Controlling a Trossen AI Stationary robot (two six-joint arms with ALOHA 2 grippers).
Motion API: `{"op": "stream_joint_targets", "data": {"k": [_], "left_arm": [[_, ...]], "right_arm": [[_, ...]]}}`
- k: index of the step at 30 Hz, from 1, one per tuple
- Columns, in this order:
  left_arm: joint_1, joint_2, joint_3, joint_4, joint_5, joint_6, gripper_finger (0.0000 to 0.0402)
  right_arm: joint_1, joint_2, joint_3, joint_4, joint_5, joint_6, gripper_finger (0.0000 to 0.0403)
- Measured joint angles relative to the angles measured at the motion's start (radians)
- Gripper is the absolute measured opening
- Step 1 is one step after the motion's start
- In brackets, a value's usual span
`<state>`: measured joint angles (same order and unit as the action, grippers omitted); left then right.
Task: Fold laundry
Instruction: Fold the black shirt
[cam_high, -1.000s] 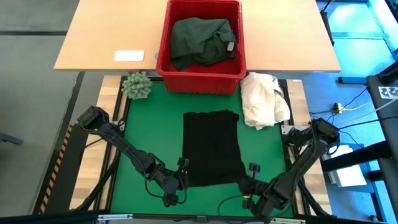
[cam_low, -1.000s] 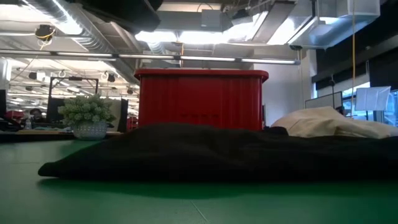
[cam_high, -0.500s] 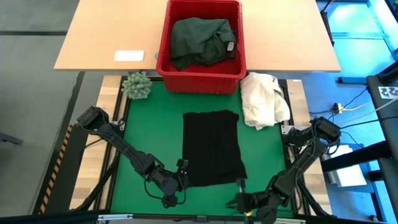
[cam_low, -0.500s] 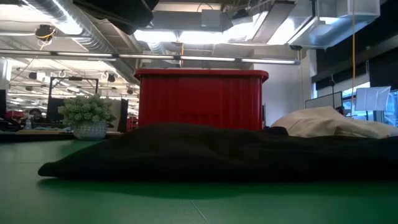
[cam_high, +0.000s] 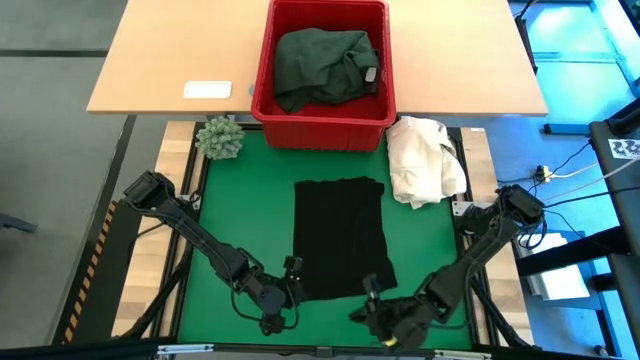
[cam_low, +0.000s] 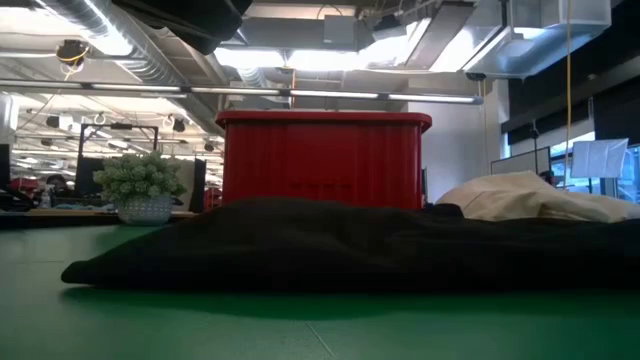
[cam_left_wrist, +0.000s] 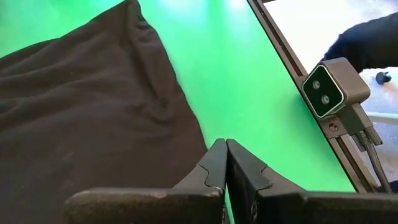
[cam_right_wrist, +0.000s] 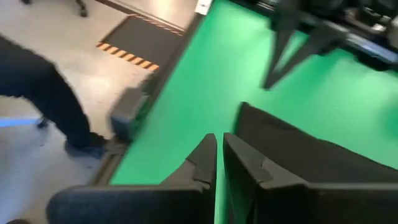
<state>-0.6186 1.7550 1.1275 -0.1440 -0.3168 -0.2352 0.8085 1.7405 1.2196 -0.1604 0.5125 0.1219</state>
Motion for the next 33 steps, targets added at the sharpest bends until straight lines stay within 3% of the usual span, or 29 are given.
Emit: {"op": "stream_joint_targets", "data": {"k": [7,12,18,25,33], "left_arm": [[-0.004,0.0,0.0,0.002,-0.02,-0.021,0.0],[-0.003,0.0,0.0,0.038,-0.117,-0.023,0.0],[0.004,0.0,0.0,0.041,-0.124,-0.009,0.0],[0.021,0.0,0.0,0.039,-0.112,0.01,0.0],[0.043,0.0,0.0,0.032,-0.106,0.007,0.0]], "right_arm": [[-0.066,0.0,0.004,0.001,0.001,0.069,0.0031],[-0.061,0.0,-0.005,0.004,0.107,0.167,0.003],[-0.063,-0.007,-0.07,0.0,0.157,0.213,0.003],[-0.061,-0.11,-0.149,0.017,0.135,0.202,0.003],[-0.061,-0.295,-0.338,0.13,0.178,0.131,0.003]]}}
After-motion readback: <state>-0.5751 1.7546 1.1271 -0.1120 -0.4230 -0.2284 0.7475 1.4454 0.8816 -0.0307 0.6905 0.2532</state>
